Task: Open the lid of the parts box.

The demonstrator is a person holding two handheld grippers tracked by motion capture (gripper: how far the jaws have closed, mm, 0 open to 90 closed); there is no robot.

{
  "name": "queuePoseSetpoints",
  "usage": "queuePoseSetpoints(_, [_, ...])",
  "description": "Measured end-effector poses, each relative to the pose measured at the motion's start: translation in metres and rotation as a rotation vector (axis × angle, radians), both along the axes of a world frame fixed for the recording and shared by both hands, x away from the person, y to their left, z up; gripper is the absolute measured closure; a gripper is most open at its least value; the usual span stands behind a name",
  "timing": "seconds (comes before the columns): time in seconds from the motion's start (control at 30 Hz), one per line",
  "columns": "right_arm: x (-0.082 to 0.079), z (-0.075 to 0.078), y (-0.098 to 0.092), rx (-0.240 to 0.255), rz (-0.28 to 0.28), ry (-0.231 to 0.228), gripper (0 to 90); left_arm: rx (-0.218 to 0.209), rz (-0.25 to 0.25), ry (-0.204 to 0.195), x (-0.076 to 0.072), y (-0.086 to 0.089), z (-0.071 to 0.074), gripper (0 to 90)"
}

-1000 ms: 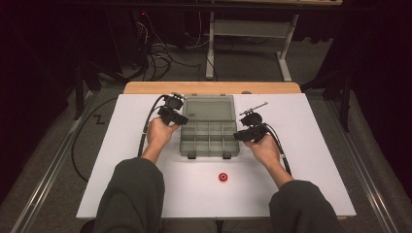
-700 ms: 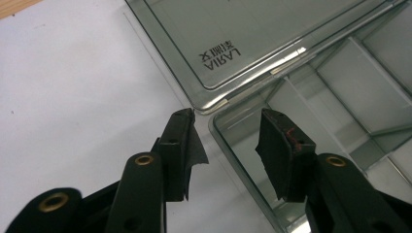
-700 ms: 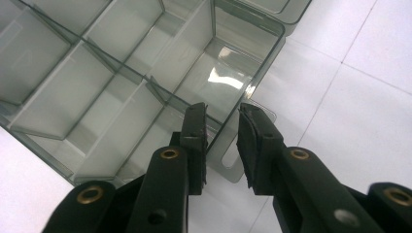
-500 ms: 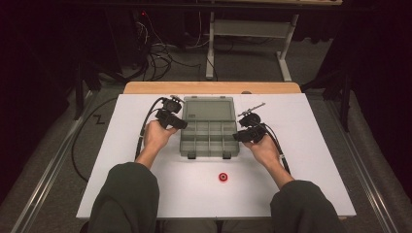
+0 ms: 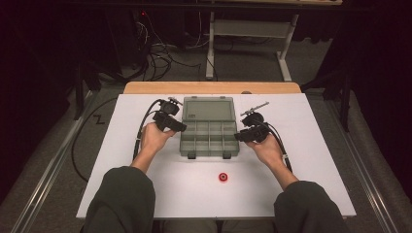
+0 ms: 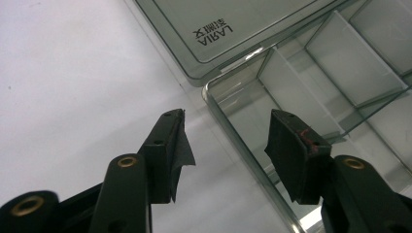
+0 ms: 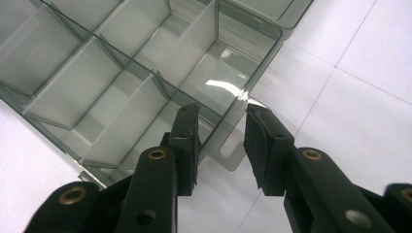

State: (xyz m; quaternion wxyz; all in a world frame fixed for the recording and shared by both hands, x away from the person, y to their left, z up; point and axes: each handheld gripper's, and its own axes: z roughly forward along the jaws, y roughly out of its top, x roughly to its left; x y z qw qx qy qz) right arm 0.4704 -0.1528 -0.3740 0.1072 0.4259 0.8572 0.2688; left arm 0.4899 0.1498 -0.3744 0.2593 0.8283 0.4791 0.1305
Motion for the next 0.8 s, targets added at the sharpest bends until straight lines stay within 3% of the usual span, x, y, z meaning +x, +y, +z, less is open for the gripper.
queuePoseSetpoints(0.37, [-0.005, 0.005, -0.005, 0.019, 0.036, -0.007, 68.8, -0.014, -0.017, -0.021, -0.013, 0.006, 0.004, 48.7])
queuePoseSetpoints(0.8, [-0.016, 0.007, -0.022, 0.055, 0.04, -0.012, 66.1, -0.036, -0.025, -0.033, -0.028, 0.013, 0.006, 46.4])
